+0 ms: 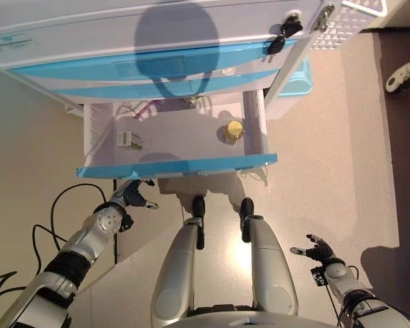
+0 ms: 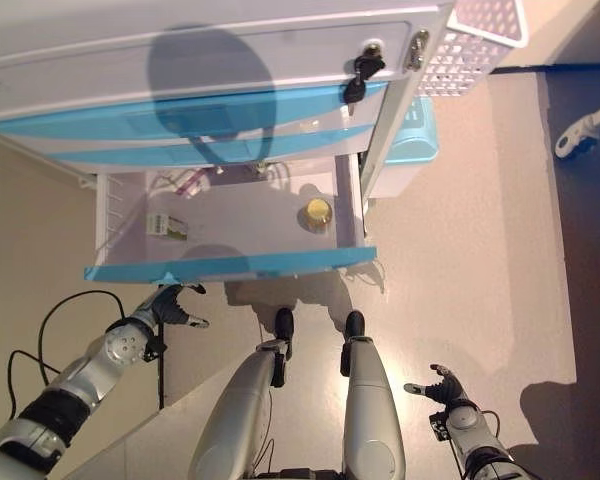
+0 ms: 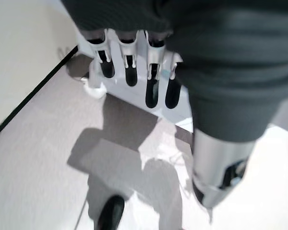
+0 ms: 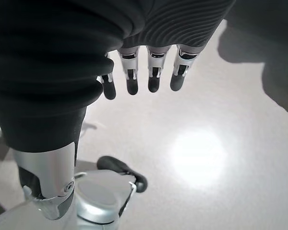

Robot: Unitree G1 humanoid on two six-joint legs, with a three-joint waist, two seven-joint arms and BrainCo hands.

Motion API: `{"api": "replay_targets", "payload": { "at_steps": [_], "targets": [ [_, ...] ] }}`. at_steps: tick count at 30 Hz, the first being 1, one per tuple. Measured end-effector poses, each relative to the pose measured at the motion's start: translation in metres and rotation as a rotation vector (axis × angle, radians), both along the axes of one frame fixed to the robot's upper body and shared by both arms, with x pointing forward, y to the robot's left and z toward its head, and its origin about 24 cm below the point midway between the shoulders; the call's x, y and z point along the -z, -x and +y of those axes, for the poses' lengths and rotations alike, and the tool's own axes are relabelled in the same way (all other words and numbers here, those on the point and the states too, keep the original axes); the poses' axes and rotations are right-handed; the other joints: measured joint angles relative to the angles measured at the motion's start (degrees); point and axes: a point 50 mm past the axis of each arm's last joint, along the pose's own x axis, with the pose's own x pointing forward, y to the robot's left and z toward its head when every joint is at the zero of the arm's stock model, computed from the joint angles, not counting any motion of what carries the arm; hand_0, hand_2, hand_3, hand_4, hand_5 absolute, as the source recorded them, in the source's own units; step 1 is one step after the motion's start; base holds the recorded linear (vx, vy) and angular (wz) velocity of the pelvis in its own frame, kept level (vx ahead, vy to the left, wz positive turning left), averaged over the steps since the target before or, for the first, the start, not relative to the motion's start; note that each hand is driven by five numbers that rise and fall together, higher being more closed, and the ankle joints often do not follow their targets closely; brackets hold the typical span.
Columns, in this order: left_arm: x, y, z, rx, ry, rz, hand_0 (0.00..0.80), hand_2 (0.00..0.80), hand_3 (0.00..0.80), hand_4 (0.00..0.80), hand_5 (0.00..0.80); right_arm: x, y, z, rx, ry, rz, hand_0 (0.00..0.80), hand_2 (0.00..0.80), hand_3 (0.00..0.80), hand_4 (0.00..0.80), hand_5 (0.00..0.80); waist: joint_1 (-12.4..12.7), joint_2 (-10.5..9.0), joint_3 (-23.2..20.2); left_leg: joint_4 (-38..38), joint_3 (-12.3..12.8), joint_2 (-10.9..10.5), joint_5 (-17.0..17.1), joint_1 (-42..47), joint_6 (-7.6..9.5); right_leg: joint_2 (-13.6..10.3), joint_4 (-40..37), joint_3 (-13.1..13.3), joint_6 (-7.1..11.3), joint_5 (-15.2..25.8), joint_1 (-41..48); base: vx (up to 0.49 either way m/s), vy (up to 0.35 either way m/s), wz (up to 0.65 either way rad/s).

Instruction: Open the drawer and pick up the medicine

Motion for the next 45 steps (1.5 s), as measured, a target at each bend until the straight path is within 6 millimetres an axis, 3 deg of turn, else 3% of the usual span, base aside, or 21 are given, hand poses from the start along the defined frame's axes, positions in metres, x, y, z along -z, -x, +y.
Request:
{"api": "replay_targets", "payload": {
  "at_steps": [5, 7, 12, 22, 30, 33, 36, 38, 43, 45],
  "targets": [
    [-0.027, -0.026, 0.020, -0.096, -0.042, -0.075, 0.000, 0.000, 0.000, 0.000, 0.000, 0.001, 0.001, 0.000, 0.000, -0.001, 0.005, 0.000, 0.000, 0.000, 0.000, 0.000, -0.66, -0.40, -0.19, -0.14, 2.47, 0.98, -0.50, -0.17, 0.47, 1.02, -1.24, 2.21, 0.19, 1.39, -0.77, 0.017, 0.003, -0.31],
    [-0.040, -0.033, 0.025, -0.128, -0.043, -0.123, 0.000, 0.000, 0.000, 0.000, 0.000, 0.001, 0.002, 0.001, -0.002, -0.001, 0.007, 0.000, 0.000, 0.000, 0.000, 0.000, -2.31, -0.69, -0.25, -0.10, 2.59, 1.03, -0.54, -0.20, 0.43, 1.15, -1.54, 2.34, 0.19, 1.60, -0.82, 0.010, -0.006, -0.14],
    [-0.078, -0.050, 0.041, -0.218, -0.020, -0.233, 0.000, 0.000, 0.000, 0.000, 0.000, 0.004, 0.003, 0.005, -0.025, -0.002, 0.023, 0.000, 0.000, 0.000, 0.000, 0.000, -3.10, -2.49, -1.00, 0.09, 4.01, 1.92, -0.90, -0.72, -0.18, 2.17, -2.16, 3.40, -0.15, 2.29, -1.80, 0.011, -0.017, -0.19],
    [-0.072, -0.043, 0.045, -0.319, 0.092, -0.323, 0.000, 0.000, 0.000, 0.000, 0.000, 0.007, 0.001, 0.014, -0.019, -0.026, 0.022, 0.000, 0.000, 0.000, 0.000, 0.000, -3.37, -2.59, -1.03, 0.25, 3.62, 2.15, -0.98, -1.27, -0.33, 2.47, -2.15, 3.26, -0.59, 2.54, -2.09, 0.004, -0.017, 0.00],
    [-0.072, -0.036, 0.054, -0.373, 0.120, -0.365, 0.000, 0.000, 0.000, 0.000, 0.000, 0.006, 0.000, 0.015, -0.018, -0.015, 0.010, 0.000, 0.000, 0.000, 0.000, 0.000, -2.38, -3.01, -1.40, -0.21, 1.88, 1.84, -0.73, -1.25, -0.24, 1.52, -2.24, 1.31, -0.77, 2.20, -1.30, -0.007, -0.032, 0.11],
    [-0.057, -0.028, 0.057, -0.392, 0.133, -0.329, 0.000, 0.000, 0.000, 0.000, 0.000, 0.006, -0.001, 0.017, -0.020, -0.018, 0.006, 0.000, 0.000, 0.000, 0.000, 0.000, -2.20, -2.97, -1.75, -0.95, 0.72, 1.54, -0.36, -0.73, -0.30, 1.11, -2.81, 0.18, -0.84, 2.18, -0.20, -0.009, -0.035, 0.18],
    [-0.015, -0.009, 0.053, -0.446, 0.210, -0.227, 0.000, 0.000, 0.000, 0.000, 0.000, 0.005, -0.004, 0.019, -0.025, -0.024, -0.005, 0.000, 0.000, 0.000, 0.000, 0.000, -2.07, -2.94, -1.86, -3.37, 0.61, 1.24, 0.60, 2.62, -0.22, 0.74, -4.83, -0.20, -0.74, 2.41, 2.90, 0.003, -0.036, 0.07],
    [0.027, 0.010, 0.046, -0.496, 0.264, -0.088, 0.000, 0.000, 0.000, 0.000, 0.000, 0.006, -0.003, 0.020, -0.025, -0.025, -0.004, 0.000, 0.000, 0.000, 0.000, 0.000, -1.36, -2.87, -3.23, -5.56, 0.53, 1.18, 0.94, 4.50, -0.27, 0.61, -6.33, -0.49, -0.70, 2.44, 4.52, 0.010, -0.026, 0.02],
    [0.076, 0.038, 0.023, -0.550, 0.426, 0.077, 0.000, 0.000, 0.000, 0.000, 0.000, 0.008, 0.000, 0.020, -0.015, -0.020, 0.003, 0.000, 0.000, 0.000, 0.000, 0.000, -0.61, -2.19, -4.58, -11.74, -2.19, 0.95, 3.72, 10.86, -0.84, 0.48, -10.64, -3.40, -0.94, 2.77, 11.03, 0.046, -0.052, 0.26],
    [0.098, 0.059, 0.015, -0.579, 0.504, 0.162, 0.000, 0.000, 0.000, 0.000, 0.000, 0.009, 0.004, 0.019, -0.001, -0.019, 0.008, 0.000, 0.000, 0.000, 0.000, 0.000, 0.45, -1.81, -6.70, -15.21, -2.53, 1.26, 4.70, 13.89, -1.15, 0.48, -12.29, -4.17, -1.11, 2.68, 13.55, 0.049, -0.036, 0.10]
  ]
}}
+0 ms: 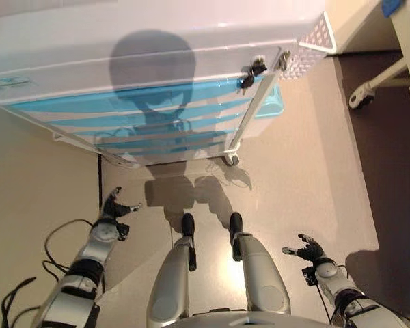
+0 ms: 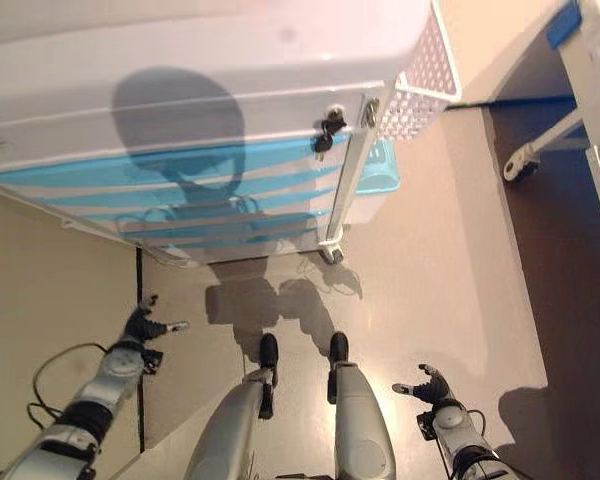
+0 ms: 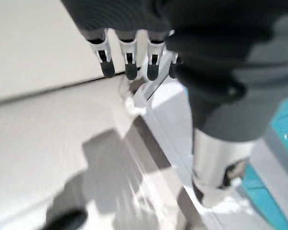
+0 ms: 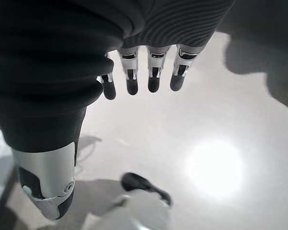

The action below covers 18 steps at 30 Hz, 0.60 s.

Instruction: Open the drawer and pick up the medicine

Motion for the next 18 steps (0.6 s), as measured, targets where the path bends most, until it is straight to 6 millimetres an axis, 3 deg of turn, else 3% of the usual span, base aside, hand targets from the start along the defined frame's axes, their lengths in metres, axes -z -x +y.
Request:
{"api": "replay_targets", "payload": {
  "at_steps": [3, 8, 14, 18],
  "targets": [
    [0.029, 0.029, -0.020, 0.025, 0.068, 0.109, 0.000, 0.000, 0.000, 0.000, 0.000, 0.003, 0.008, -0.001, 0.008, 0.003, 0.021, 0.000, 0.000, 0.000, 0.000, 0.000, 0.34, 1.94, -3.10, -3.66, -1.37, 0.53, 1.02, 4.11, -0.38, 0.43, -3.10, -1.71, 0.01, 0.12, 4.45, 0.049, -0.029, 0.16],
    [0.054, 0.061, -0.028, 0.026, 0.089, 0.239, 0.000, 0.000, 0.000, 0.000, 0.000, 0.008, 0.015, -0.001, 0.017, 0.002, 0.051, 0.000, 0.000, 0.000, 0.000, 0.000, 0.49, 2.85, -5.50, -6.08, -2.26, 1.20, 1.45, 8.30, -0.79, 1.23, -5.75, -2.93, -0.10, 0.18, 9.18, 0.048, -0.036, 0.10],
    [0.082, 0.101, -0.052, 0.123, 0.098, 0.425, 0.000, 0.000, 0.000, 0.000, 0.000, 0.026, 0.045, 0.014, -0.037, -0.011, 0.177, 0.000, 0.000, 0.000, 0.000, 0.000, 0.47, 2.04, -10.91, -8.41, -3.12, 2.23, 1.26, 13.56, -1.46, 2.31, -9.93, -4.17, -0.54, 0.25, 15.50, 0.064, -0.031, 0.08],
    [0.090, 0.119, -0.059, 0.176, 0.108, 0.495, 0.000, 0.000, 0.000, 0.000, 0.000, 0.032, 0.053, 0.024, -0.084, -0.022, 0.229, 0.000, 0.000, 0.000, 0.000, 0.000, 0.74, 1.28, -13.38, -8.91, -3.32, 2.80, 0.99, 15.23, -1.85, 3.02, -11.74, -4.72, -0.86, 0.48, 18.01, 0.060, -0.019, 0.04]
  ]
}}
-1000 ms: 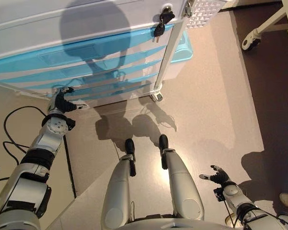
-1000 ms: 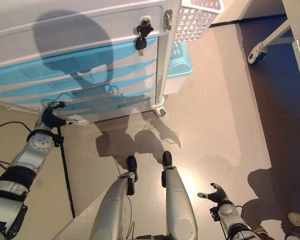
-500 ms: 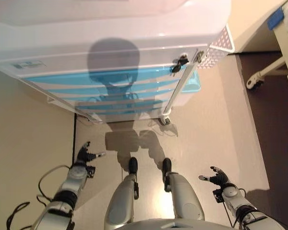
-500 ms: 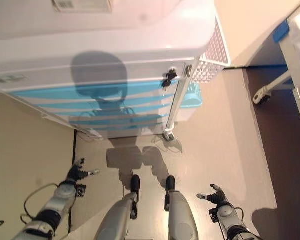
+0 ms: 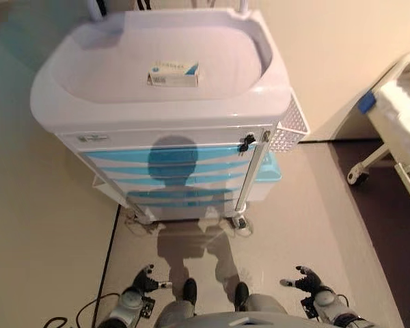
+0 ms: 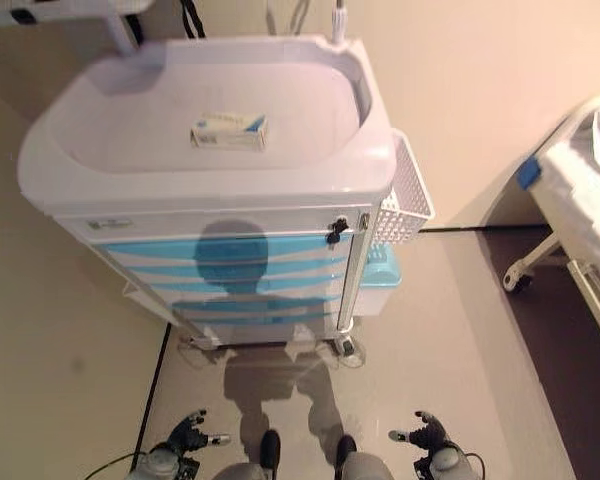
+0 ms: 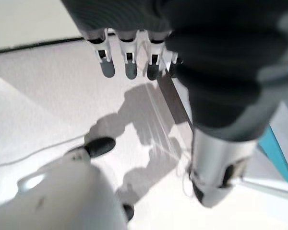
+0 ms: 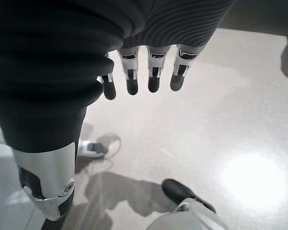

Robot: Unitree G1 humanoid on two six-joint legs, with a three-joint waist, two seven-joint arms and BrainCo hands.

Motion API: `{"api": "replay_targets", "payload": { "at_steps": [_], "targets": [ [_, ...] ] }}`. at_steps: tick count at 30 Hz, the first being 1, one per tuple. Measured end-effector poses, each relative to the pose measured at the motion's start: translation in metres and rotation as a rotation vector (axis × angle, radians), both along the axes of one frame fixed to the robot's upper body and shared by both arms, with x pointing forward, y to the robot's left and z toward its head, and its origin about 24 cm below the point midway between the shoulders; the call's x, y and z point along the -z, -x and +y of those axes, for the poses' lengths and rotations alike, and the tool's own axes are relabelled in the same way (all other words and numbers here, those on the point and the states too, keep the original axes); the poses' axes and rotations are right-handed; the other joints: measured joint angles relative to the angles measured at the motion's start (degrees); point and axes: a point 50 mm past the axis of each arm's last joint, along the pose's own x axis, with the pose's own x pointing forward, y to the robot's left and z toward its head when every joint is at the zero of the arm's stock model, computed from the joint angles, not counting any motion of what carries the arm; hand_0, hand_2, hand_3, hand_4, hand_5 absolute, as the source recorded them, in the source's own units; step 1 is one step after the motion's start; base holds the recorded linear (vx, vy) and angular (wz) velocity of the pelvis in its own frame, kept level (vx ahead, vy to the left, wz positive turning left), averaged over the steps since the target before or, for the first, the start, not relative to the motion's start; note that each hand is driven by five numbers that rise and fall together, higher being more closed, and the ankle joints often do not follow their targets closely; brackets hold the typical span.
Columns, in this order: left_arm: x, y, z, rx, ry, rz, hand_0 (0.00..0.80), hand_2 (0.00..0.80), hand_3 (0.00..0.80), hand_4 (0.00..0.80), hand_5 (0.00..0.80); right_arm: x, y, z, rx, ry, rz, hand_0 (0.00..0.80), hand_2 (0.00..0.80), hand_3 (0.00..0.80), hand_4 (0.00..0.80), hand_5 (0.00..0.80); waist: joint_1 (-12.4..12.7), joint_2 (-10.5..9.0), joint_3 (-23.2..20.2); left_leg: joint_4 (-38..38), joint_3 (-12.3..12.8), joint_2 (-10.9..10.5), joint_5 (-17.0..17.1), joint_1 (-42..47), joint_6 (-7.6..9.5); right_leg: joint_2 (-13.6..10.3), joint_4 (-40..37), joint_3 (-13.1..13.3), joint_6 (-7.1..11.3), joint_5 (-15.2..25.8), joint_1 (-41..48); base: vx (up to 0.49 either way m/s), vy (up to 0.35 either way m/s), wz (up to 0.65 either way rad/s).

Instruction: Open the drawer and pick up the medicine

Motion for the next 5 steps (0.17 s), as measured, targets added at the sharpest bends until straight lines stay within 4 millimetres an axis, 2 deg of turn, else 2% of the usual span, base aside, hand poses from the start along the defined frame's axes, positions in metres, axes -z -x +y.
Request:
{"api": "replay_targets", "payload": {
  "at_steps": [2, 3, 5],
  "targets": [
    [0.003, 0.009, -0.004, 0.067, 0.003, 0.038, 0.000, 0.000, 0.000, 0.000, 0.000, 0.003, 0.005, 0.006, -0.051, -0.013, 0.029, 0.000, 0.000, 0.000, 0.000, 0.000, 0.15, -0.33, -1.79, -0.22, 0.02, 0.33, -0.31, 0.87, -0.25, 0.33, -0.89, -0.06, -0.15, 0.03, 1.04, 0.066, -0.015, -0.02],
    [0.005, 0.014, -0.003, 0.079, -0.002, 0.057, 0.000, 0.000, 0.000, 0.000, 0.000, 0.004, 0.006, 0.009, -0.079, -0.019, 0.040, 0.000, 0.000, 0.000, 0.000, 0.000, 1.04, -0.41, -2.28, -0.60, 0.14, 0.50, -0.37, 1.91, -0.35, 0.54, -1.31, 0.00, -0.19, 0.05, 2.00, 0.032, -0.011, -0.03],
    [0.008, 0.021, 0.001, 0.042, -0.008, 0.088, 0.000, 0.000, 0.000, 0.000, 0.000, 0.006, 0.010, 0.011, -0.086, -0.038, 0.063, 0.000, 0.000, 0.000, 0.000, 0.000, 1.32, -0.59, -2.92, -0.75, 0.20, 0.68, -0.53, 3.16, -0.48, 0.76, -1.97, 0.09, -0.28, 0.06, 3.53, 0.052, -0.014, -0.01]
  ]
}}
